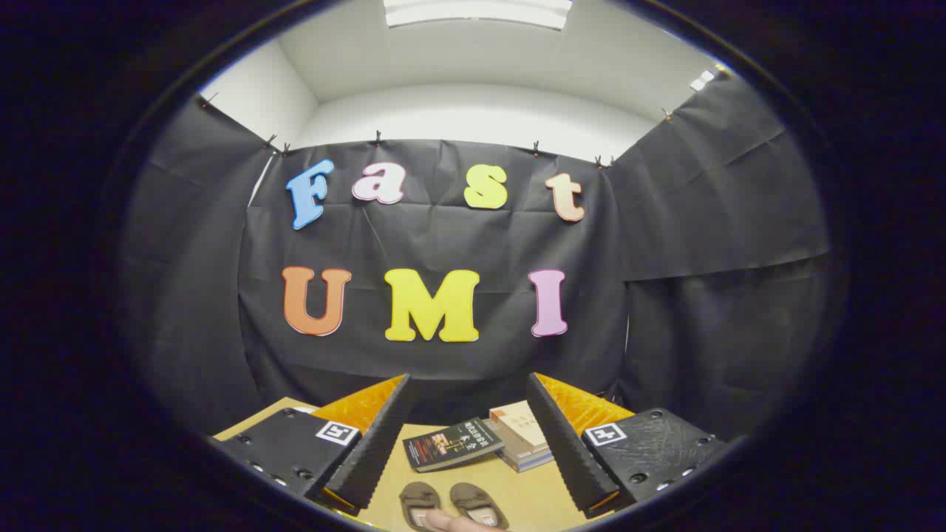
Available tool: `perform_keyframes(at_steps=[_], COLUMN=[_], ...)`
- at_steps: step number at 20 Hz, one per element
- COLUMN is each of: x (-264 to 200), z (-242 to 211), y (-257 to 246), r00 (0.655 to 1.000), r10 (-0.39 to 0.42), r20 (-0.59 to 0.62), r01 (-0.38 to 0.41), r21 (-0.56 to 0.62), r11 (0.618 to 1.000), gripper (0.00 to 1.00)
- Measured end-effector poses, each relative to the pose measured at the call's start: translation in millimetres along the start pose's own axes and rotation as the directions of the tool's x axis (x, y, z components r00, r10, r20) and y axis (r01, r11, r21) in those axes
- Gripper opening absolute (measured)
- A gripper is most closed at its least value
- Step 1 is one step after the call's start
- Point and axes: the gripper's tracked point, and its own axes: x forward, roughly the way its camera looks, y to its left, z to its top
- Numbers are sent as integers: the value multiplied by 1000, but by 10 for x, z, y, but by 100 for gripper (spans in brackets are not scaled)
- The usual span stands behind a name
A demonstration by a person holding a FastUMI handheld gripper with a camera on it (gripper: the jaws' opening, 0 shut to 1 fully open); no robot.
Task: Open the storage box then place both shoes into the box .Put the left shoe in first, then the right shoe, with the right side of both shoes facing outward in a uniform manner.
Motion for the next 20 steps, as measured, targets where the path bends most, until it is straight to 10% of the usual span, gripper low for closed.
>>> perform_keyframes(at_steps=[20], x=[512], z=[-709], y=[-63], r00=[986], r10=[69], r20=[-150], r01=[-63], r21=[39], r11=[997], gripper=[95])
